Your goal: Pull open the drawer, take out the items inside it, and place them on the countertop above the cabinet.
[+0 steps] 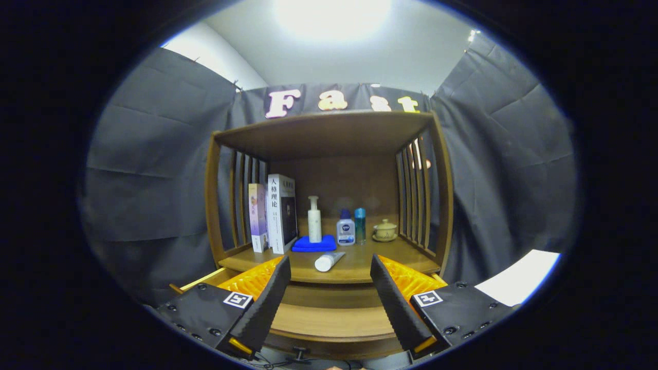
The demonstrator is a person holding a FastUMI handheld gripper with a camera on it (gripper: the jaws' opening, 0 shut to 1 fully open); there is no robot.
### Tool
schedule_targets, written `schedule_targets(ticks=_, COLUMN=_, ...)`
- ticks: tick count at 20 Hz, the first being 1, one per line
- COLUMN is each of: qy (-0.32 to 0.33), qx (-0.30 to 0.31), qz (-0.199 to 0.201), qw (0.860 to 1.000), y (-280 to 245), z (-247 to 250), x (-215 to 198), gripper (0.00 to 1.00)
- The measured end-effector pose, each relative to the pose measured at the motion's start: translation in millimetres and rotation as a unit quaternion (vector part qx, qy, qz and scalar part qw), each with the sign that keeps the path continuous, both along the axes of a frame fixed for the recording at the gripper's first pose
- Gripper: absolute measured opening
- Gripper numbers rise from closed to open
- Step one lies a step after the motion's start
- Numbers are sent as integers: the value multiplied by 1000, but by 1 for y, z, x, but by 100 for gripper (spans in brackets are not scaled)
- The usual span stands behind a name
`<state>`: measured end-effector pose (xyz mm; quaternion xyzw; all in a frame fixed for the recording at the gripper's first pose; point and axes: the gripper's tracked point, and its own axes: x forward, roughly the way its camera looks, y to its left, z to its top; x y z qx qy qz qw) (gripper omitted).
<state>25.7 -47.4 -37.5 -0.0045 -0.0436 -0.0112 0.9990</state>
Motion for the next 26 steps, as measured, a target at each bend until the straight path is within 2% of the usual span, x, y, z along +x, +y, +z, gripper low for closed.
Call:
schedule_targets(ticks=4, qy=-22, qx=-17, qz=-21, qw=999, y=-7, z=-10, x=-29, gripper=98)
schedule_targets(ticks=10, qy=-5, qx=23, qz=-23, qw=999, y=-9, z=-53, x=-48, gripper=98)
schedule_targets(ticks=16, qy=70, qx=58, qz=-26, qw=996, y=-12, z=-115, x=-46, gripper=98)
schedule_targets(ticks=18, qy=84, qx=45, qz=-32, qw=995, y=-11, z=-129, x=-43, gripper=98)
schedule_targets(ticks=23, qy=109, qx=19, qz=-7, qw=994, y=19, z=-156, x=-34, gripper=98)
schedule_targets(ticks=26, qy=135, qx=10, qz=-19, qw=991, y=21, z=-176, x=-23, gripper=98)
